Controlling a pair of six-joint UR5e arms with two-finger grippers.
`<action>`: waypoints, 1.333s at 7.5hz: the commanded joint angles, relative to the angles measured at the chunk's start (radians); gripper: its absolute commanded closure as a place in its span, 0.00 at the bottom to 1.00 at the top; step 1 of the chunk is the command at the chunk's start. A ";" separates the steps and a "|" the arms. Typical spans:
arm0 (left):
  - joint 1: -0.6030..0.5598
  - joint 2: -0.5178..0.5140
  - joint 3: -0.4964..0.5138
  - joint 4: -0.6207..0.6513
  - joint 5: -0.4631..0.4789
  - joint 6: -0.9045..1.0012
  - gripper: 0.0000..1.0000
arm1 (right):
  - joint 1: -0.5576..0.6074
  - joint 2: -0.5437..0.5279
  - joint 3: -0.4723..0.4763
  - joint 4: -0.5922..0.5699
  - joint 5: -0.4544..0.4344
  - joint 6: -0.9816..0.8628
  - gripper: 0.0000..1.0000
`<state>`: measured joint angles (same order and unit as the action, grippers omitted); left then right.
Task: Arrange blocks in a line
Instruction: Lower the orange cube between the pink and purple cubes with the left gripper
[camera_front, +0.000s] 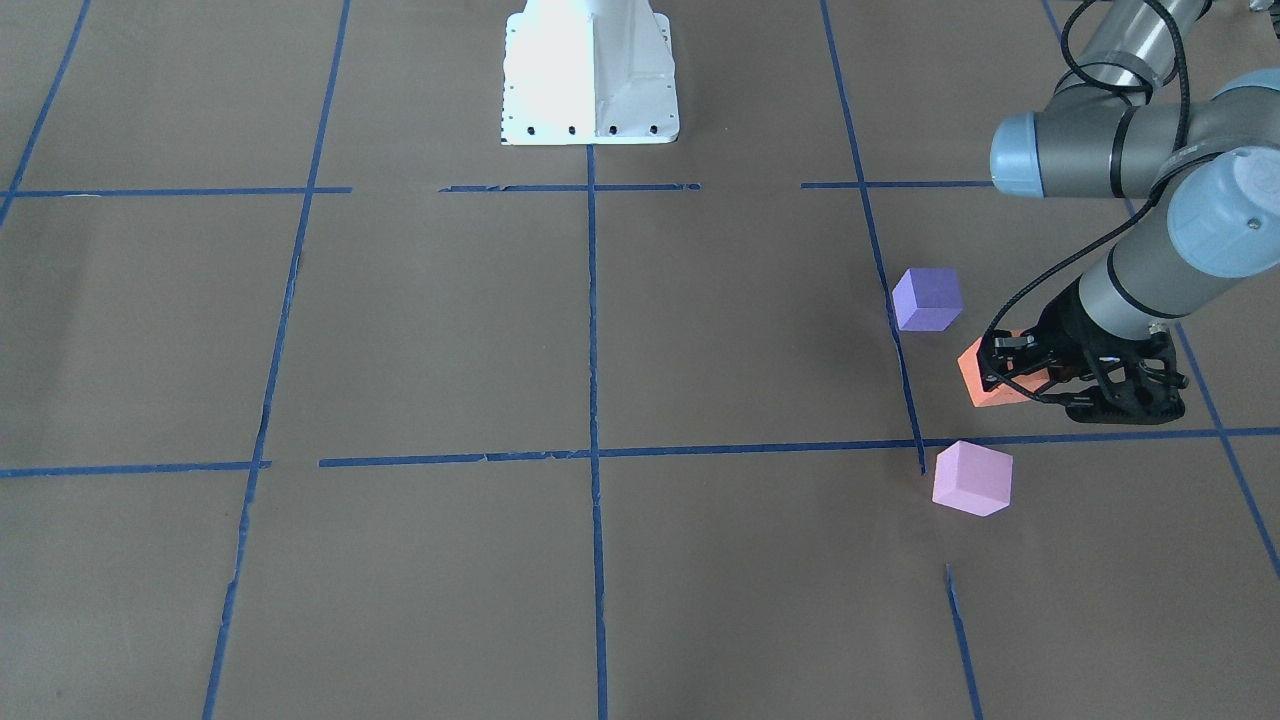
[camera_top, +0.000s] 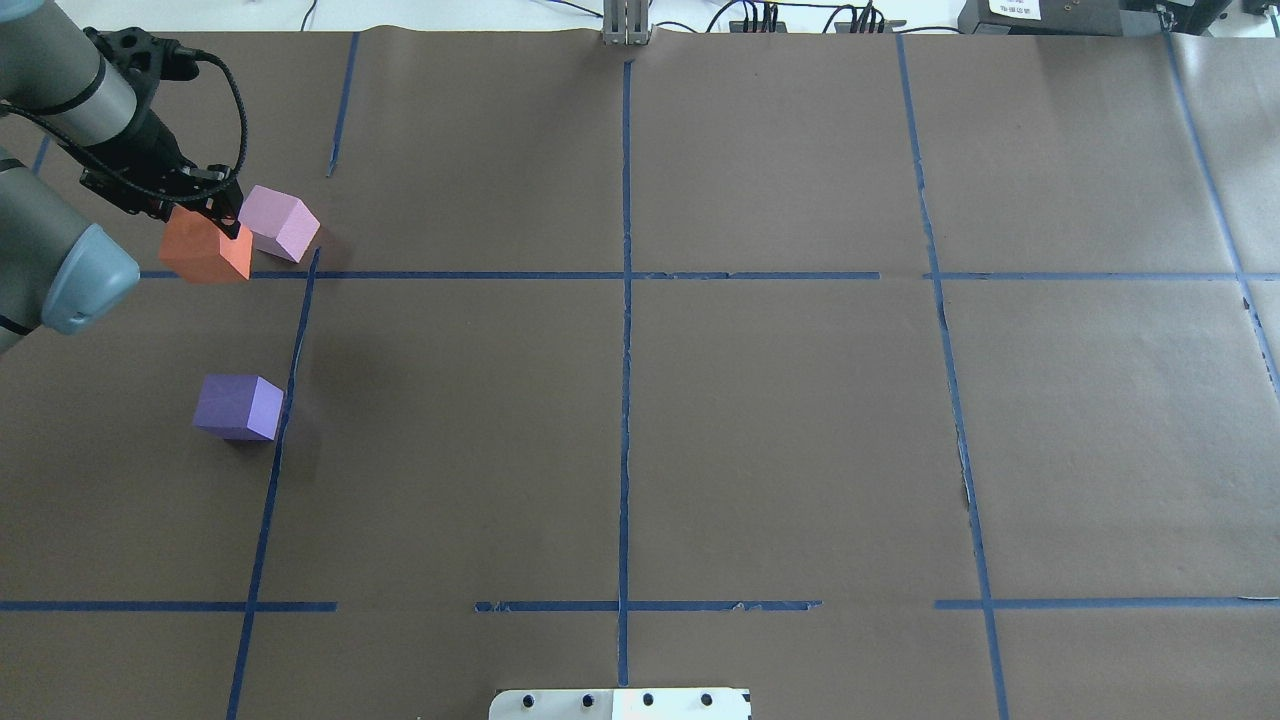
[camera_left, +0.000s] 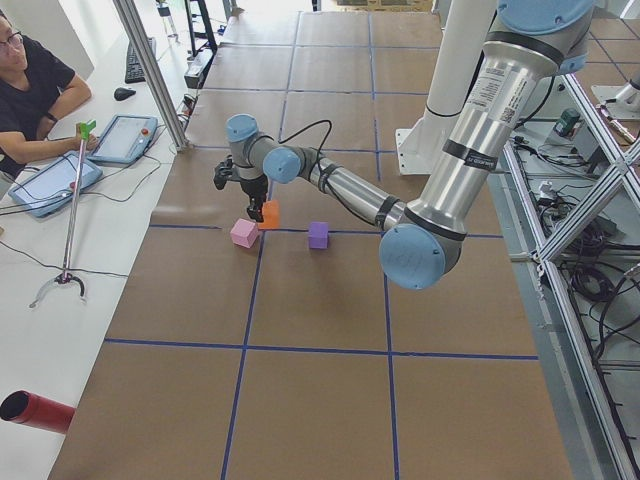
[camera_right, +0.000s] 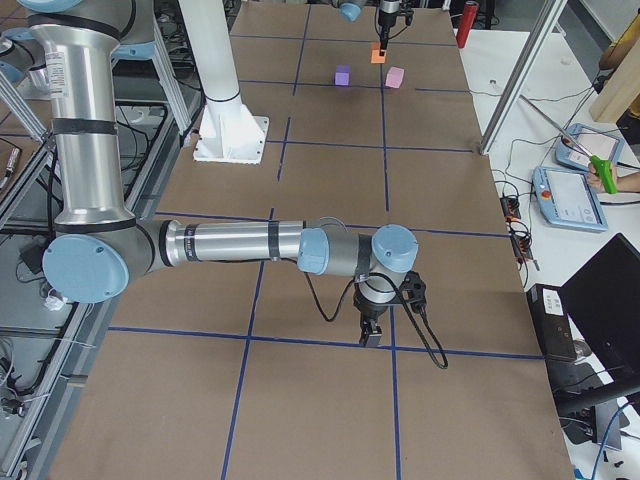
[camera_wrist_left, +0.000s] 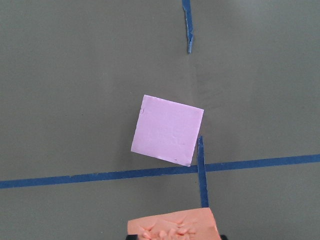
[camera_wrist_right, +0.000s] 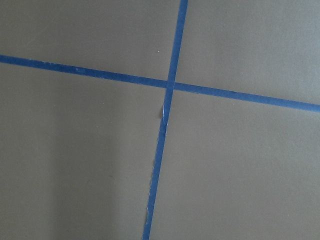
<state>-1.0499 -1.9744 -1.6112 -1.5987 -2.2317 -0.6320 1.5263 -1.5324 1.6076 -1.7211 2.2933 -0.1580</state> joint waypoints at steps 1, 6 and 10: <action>0.013 0.002 0.074 -0.105 0.000 -0.055 0.85 | -0.002 0.000 0.000 0.000 0.000 0.000 0.00; 0.088 0.019 0.151 -0.204 0.004 -0.045 0.85 | 0.000 0.000 0.000 0.000 0.000 0.000 0.00; 0.096 0.039 0.169 -0.242 0.007 -0.043 0.22 | 0.000 0.002 0.000 0.000 0.000 0.000 0.00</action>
<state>-0.9555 -1.9408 -1.4497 -1.8282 -2.2245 -0.6755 1.5263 -1.5322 1.6076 -1.7211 2.2933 -0.1580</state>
